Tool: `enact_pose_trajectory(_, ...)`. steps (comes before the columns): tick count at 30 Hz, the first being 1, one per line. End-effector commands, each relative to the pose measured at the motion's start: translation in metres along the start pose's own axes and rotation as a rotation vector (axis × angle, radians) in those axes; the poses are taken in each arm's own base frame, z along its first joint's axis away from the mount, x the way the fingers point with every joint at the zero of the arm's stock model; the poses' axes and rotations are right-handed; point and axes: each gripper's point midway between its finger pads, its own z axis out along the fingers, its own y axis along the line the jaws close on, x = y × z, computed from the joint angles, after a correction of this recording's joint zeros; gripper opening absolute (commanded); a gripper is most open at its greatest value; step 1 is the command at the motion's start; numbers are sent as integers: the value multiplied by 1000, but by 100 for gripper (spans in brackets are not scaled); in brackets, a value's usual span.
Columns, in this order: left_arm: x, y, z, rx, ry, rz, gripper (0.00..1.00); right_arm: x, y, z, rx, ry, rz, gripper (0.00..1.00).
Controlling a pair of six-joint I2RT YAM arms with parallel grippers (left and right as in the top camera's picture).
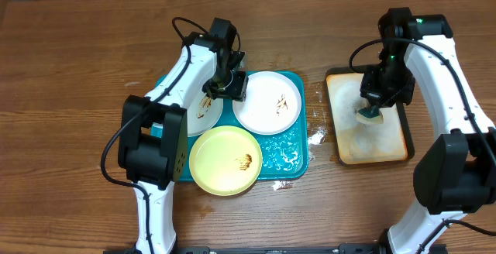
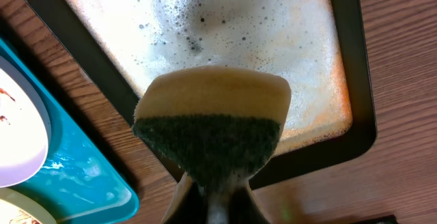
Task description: Clean dirty plates on tray and stack at the side
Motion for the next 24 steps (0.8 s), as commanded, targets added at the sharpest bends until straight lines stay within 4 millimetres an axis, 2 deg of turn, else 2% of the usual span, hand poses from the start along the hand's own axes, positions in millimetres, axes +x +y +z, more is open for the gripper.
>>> enact_pose_trajectory(1,-4,11,0,-33,-5,-25,53,-5,0,-16,-16,-59,-4,4)
enact_pose_trajectory(5,-6,7,0,-12,-12,-24,45,-6,0,-16,-18,-63,-4,4)
enact_pose_trajectory(14,-12,-8,2,63,-33,-33,42,-5,0,-16,-16,-58,-6,4)
enact_pose_trajectory(18,-9,-10,14,64,-9,-32,31,-4,0,-16,-15,-55,-5,4)
enact_pose_trajectory(20,-5,-8,24,62,18,-42,18,-4,0,-16,-15,-55,-5,4)
enact_pose_trajectory(24,4,-5,42,62,70,-67,19,-4,0,-16,-15,-55,-5,4)
